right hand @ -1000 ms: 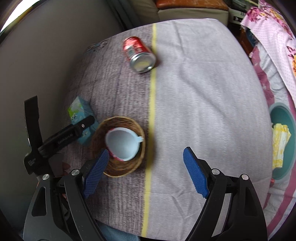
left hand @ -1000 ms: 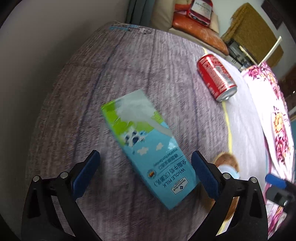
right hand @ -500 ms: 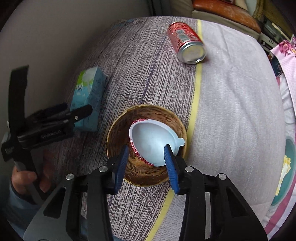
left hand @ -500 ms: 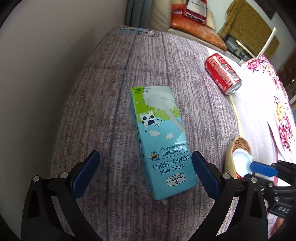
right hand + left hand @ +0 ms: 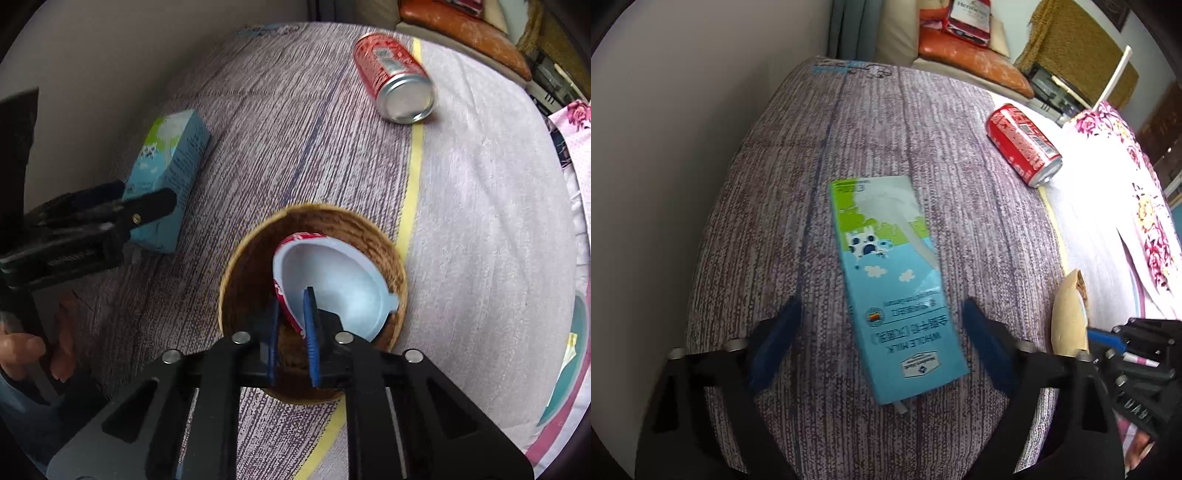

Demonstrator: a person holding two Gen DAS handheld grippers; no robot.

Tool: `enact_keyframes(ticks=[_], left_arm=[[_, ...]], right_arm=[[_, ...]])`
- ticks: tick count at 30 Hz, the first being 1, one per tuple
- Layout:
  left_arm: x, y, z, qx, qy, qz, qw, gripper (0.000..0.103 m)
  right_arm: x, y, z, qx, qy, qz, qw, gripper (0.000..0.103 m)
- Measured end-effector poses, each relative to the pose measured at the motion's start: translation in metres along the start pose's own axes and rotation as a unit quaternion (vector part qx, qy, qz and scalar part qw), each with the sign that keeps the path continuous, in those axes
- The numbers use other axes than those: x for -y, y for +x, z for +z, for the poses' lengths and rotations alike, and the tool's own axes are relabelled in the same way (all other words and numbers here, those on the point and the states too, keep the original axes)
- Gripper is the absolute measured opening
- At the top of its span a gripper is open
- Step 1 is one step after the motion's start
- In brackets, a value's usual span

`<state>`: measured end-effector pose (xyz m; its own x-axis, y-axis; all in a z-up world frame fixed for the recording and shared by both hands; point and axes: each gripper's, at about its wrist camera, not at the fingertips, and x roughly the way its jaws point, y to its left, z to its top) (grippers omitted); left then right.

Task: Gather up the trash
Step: 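Grasp the blue milk carton with left tool while right tool grasps the white lid, then carry the milk carton and white lid over the teal bin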

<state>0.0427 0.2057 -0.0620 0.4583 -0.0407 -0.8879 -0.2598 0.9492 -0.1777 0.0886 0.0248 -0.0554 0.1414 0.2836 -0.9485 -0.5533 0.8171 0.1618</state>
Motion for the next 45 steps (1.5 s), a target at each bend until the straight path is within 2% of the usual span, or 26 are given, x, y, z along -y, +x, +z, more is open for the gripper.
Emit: enact_keyframes(ticks=[2, 3, 7, 14, 25, 30, 37, 45], left_arm=[[0.002, 0.0, -0.001, 0.001, 0.0, -0.008, 1.0, 0.057], [0.003, -0.001, -0.001, 0.005, 0.0, -0.004, 1.0, 0.056], [0.003, -0.009, -0.001, 0.02, -0.01, -0.005, 0.9997, 0.055], [0.015, -0.035, 0.006, 0.048, -0.005, -0.019, 0.9987, 0.054], [0.06, -0.07, 0.014, 0.079, 0.023, -0.069, 0.9942, 0.054], [0.08, -0.073, 0.018, 0.083, 0.038, -0.084, 0.9922, 0.054], [0.134, -0.065, 0.016, 0.072, 0.086, -0.1, 0.9887, 0.054], [0.215, -0.053, 0.012, 0.059, 0.152, -0.127, 0.9784, 0.054]], right_arm=[[0.005, -0.009, 0.001, 0.012, 0.013, 0.005, 1.0, 0.007], [0.007, -0.013, 0.002, 0.018, 0.019, 0.008, 1.0, 0.006], [0.018, -0.035, 0.001, 0.047, 0.042, 0.022, 0.998, 0.005], [0.034, -0.057, -0.003, 0.068, 0.065, 0.03, 0.995, 0.004], [0.06, -0.076, -0.009, 0.097, 0.097, 0.039, 0.99, 0.004], [0.078, -0.081, -0.02, 0.106, 0.12, 0.043, 0.986, 0.004], [0.109, -0.1, -0.035, 0.13, 0.156, 0.042, 0.978, 0.004], [0.167, -0.128, -0.062, 0.172, 0.205, 0.029, 0.963, 0.004]])
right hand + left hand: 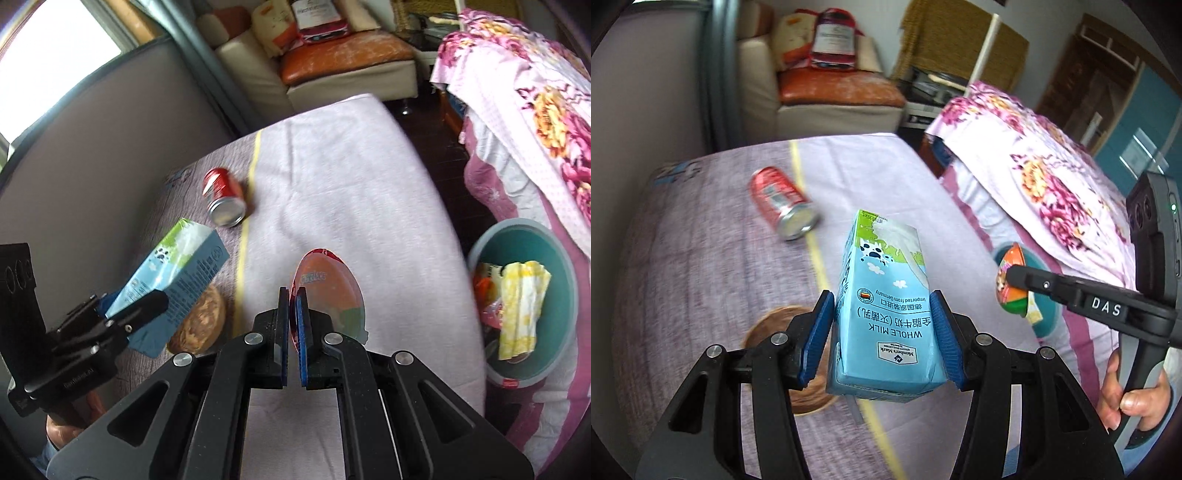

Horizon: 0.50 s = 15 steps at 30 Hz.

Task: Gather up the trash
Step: 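Carry the milk carton and white lid over the teal bin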

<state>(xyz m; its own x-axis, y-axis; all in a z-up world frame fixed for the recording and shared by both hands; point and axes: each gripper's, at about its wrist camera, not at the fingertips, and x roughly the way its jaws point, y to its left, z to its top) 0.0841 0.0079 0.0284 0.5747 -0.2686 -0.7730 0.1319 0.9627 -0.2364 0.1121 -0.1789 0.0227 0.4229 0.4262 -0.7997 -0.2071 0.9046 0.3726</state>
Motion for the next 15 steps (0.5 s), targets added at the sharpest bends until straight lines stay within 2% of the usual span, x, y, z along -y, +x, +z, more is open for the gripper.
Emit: enact_keyframes(ticks=[9, 15], left_arm=[[0.105, 0.058, 0.005, -0.047, 0.066, -0.067, 0.9944, 0.054], [0.169, 0.092, 0.005, -0.074, 0.117, -0.087, 0.9866, 0.054]], right_arm=[[0.097, -0.056, -0.001, 0.052, 0.077, -0.045, 0.995, 0.004], [0.162, -0.095, -0.01, 0.078, 0.121, -0.072, 0.987, 0.004]])
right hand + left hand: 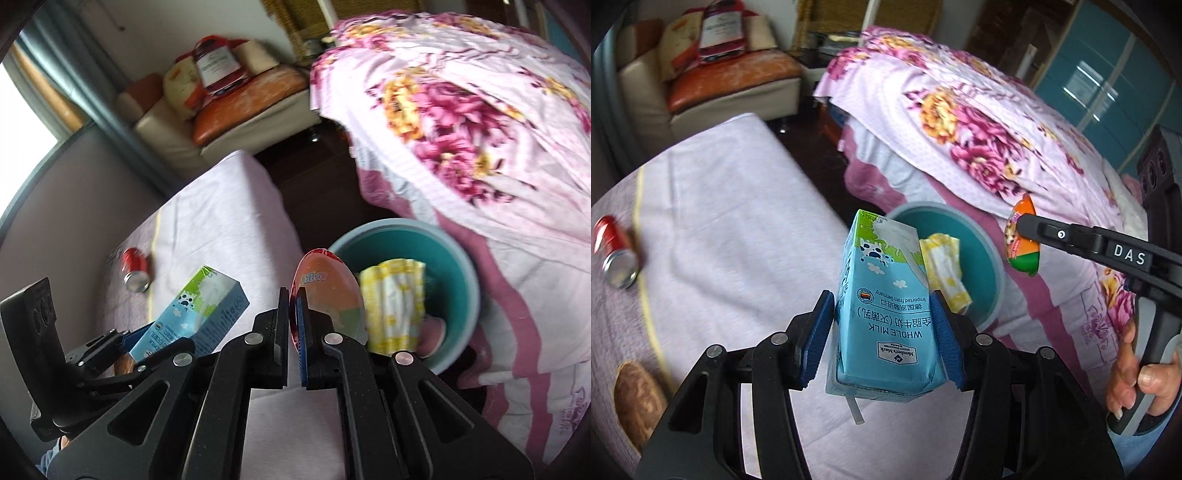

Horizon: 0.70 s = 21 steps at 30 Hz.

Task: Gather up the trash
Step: 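Carry the milk carton and white lid over the teal bin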

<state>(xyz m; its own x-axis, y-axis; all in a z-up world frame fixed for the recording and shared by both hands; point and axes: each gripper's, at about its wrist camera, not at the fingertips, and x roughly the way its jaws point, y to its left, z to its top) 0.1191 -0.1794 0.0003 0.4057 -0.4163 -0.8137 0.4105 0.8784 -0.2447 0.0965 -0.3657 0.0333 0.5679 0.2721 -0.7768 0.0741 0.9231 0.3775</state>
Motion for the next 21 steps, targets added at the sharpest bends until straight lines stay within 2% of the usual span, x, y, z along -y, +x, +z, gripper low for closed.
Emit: enact_keyframes(ticks=[5, 11, 21], left_arm=[[0.031, 0.029, 0.016, -0.016, 0.02, -0.008, 0.9996, 0.054], [0.052, 0.058, 0.028, -0.034, 0.029, -0.01, 0.999, 0.054], [0.063, 0.096, 0.038, -0.058, 0.02, -0.026, 0.9977, 0.054]], right_arm=[[0.045, -0.007, 0.006, 0.006, 0.027, -0.006, 1.0, 0.004], [0.075, -0.003, 0.012, 0.002, 0.042, -0.007, 0.999, 0.004], [0.094, 0.002, 0.019, -0.005, 0.054, -0.02, 0.998, 0.004]])
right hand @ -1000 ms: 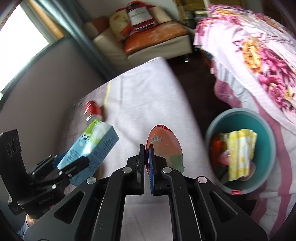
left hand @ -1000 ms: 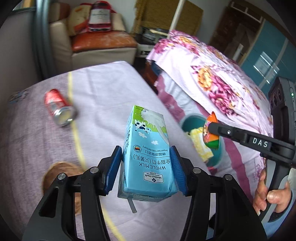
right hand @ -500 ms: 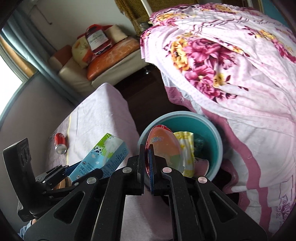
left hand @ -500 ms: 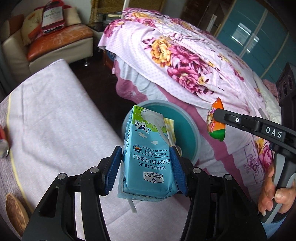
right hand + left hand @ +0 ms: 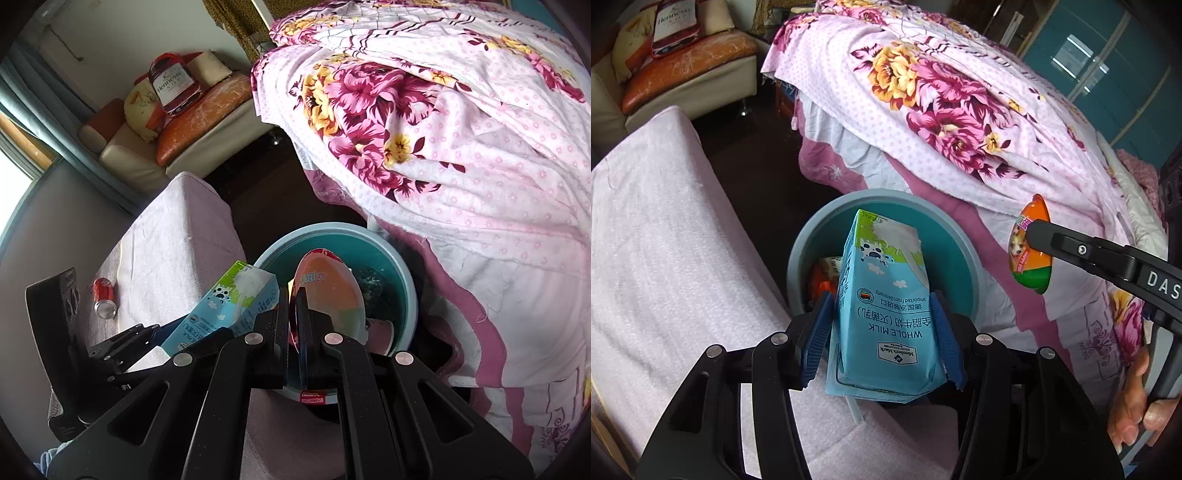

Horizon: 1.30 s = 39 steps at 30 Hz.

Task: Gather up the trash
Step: 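Carry the milk carton and white lid over the teal bin, then open left tool to drop the carton while right tool drops the lid into the bin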

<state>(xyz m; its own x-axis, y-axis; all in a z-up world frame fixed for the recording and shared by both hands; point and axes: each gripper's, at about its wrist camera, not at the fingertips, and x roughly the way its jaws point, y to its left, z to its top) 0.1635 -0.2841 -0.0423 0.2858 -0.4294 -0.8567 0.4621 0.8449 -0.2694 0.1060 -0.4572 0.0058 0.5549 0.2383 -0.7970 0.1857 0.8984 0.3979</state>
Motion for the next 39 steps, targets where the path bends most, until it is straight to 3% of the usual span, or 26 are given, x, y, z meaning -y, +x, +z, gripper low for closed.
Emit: enact_keyframes(ticks=[8, 10, 11, 12, 29, 34, 36, 39], left_arm=[[0.01, 0.019, 0.005, -0.01, 0.01, -0.014, 0.9998, 0.055], [0.01, 0.021, 0.004, -0.015, 0.012, -0.014, 0.9997, 0.064], [0.01, 0.022, 0.003, -0.016, 0.013, -0.009, 0.9997, 0.077], [0.009, 0.021, 0.002, -0.014, 0.012, -0.006, 0.9998, 0.085], [-0.044, -0.022, -0.025, -0.006, -0.039, 0.003, 0.9992, 0.089], [-0.055, -0.029, -0.032, -0.005, -0.052, 0.002, 0.9987, 0.089], [-0.058, -0.031, -0.036, -0.005, -0.055, 0.003, 0.9985, 0.09], [-0.062, -0.035, -0.042, -0.005, -0.06, 0.004, 0.9982, 0.09]], right_arm=[[0.004, 0.0, 0.005, 0.003, 0.004, -0.016, 1.0, 0.004], [0.004, 0.001, 0.006, 0.002, 0.004, -0.018, 1.0, 0.004], [0.004, 0.001, 0.006, 0.001, 0.003, -0.019, 1.0, 0.004], [0.003, 0.002, 0.007, -0.001, 0.003, -0.019, 1.0, 0.004], [-0.027, 0.031, 0.002, -0.04, -0.016, -0.019, 0.999, 0.004], [-0.032, 0.041, -0.004, -0.067, -0.011, -0.017, 0.998, 0.012], [-0.034, 0.042, -0.006, -0.07, -0.008, -0.017, 0.997, 0.029], [-0.036, 0.041, -0.009, -0.068, -0.01, -0.019, 0.997, 0.04]])
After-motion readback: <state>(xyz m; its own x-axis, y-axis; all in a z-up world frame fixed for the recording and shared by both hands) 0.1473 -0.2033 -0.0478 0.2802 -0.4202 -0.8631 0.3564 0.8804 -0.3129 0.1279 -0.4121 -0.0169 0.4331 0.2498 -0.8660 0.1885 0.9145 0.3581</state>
